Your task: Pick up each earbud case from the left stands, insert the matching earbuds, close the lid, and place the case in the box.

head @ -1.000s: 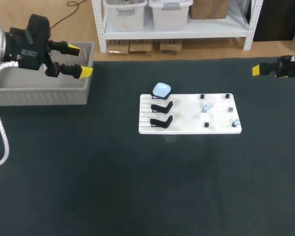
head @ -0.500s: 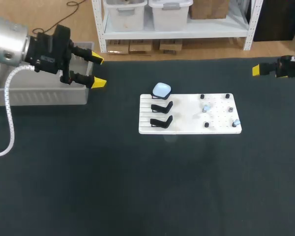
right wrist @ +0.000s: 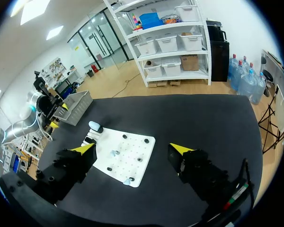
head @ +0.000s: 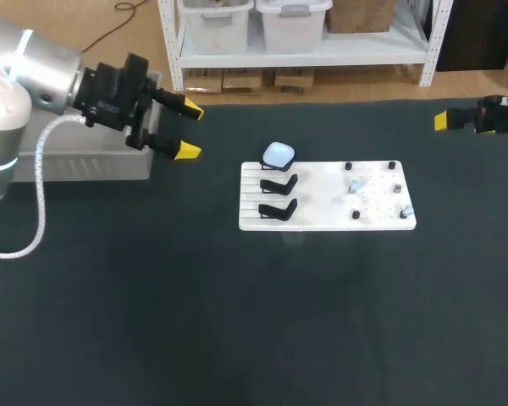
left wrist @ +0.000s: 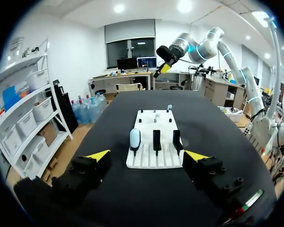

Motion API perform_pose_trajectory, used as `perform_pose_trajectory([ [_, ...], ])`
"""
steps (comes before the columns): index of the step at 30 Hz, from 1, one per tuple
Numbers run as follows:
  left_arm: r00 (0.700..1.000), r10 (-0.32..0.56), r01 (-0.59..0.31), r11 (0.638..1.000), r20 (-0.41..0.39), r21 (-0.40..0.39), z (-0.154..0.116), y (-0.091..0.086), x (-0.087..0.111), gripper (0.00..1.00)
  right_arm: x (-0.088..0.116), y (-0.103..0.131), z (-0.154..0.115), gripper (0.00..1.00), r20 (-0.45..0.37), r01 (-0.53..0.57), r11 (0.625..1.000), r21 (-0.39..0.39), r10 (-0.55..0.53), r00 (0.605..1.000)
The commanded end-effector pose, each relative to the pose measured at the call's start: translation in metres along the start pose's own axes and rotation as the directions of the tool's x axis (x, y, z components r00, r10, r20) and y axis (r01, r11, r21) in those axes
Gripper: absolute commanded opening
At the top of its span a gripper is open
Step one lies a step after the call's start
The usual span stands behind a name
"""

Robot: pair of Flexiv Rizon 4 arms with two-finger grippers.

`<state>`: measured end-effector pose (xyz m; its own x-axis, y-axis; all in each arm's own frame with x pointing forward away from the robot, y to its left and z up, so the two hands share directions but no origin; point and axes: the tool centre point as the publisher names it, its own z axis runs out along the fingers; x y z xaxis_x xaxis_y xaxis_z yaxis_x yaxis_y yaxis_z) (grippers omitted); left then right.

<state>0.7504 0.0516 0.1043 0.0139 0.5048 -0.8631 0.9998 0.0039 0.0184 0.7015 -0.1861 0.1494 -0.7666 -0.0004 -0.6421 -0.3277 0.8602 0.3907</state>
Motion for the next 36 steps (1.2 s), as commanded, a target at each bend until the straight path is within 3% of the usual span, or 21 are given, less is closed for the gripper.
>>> perform_pose_trajectory([
  [1,1.0,0.004,-0.004,0.997,0.003,0.081,0.018,0.011,0.003,1.0,0.0,0.0,0.0,1.0,0.0,0.0,1.0,0.003,0.0,1.0],
  [12,0.999,0.034,-0.034,0.995,-0.001,0.097,0.052,0.003,0.009,1.0,0.0,0.0,0.0,1.0,0.0,0.0,1.0,0.003,0.0,1.0],
  [36,1.0,0.013,-0.014,0.994,0.006,0.108,0.111,0.022,0.022,1.0,0.0,0.0,0.0,1.0,0.0,0.0,1.0,0.003,0.0,1.0],
])
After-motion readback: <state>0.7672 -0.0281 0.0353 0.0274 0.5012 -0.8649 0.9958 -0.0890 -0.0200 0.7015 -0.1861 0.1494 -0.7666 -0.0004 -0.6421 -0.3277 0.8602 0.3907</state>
